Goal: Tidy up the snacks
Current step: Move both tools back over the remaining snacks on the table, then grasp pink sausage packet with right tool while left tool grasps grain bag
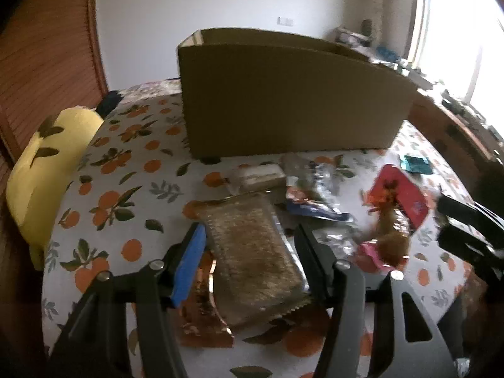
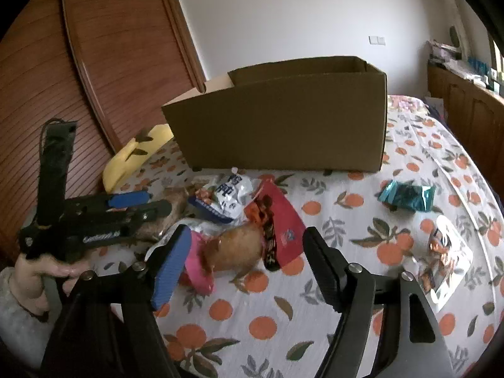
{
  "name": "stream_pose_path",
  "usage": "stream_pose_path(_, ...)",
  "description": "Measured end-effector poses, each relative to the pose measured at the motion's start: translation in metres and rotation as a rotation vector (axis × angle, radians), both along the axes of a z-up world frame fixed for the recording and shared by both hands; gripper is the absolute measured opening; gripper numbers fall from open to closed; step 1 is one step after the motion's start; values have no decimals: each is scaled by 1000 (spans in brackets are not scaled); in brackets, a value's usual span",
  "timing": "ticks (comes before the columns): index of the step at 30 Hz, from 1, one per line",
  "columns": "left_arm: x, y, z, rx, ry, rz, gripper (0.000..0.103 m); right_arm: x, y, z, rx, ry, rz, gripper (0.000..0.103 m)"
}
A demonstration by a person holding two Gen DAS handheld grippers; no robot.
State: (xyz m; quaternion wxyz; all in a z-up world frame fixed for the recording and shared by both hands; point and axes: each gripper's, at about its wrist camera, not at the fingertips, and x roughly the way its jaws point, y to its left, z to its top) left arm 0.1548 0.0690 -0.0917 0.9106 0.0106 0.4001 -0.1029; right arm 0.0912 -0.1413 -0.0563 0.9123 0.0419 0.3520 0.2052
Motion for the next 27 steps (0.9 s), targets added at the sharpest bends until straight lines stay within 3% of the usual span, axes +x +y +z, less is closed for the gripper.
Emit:
stream_pose_path(12,20,-4,-19,1,96,18,65,-4,0,-10,14,25,-1,80)
stream_pose_path(18,21,-9,-20,31,84,15,66,-5,2,-11,21,40,-3,80)
stream_pose_path(23,18,-9,-19,44,65,-4,48,-8,-3,-12,42,68,-7,80)
stream_pose_path(27,15,-6,-17,8,53,-24,45,-8,-4,-13,38,98,5,80)
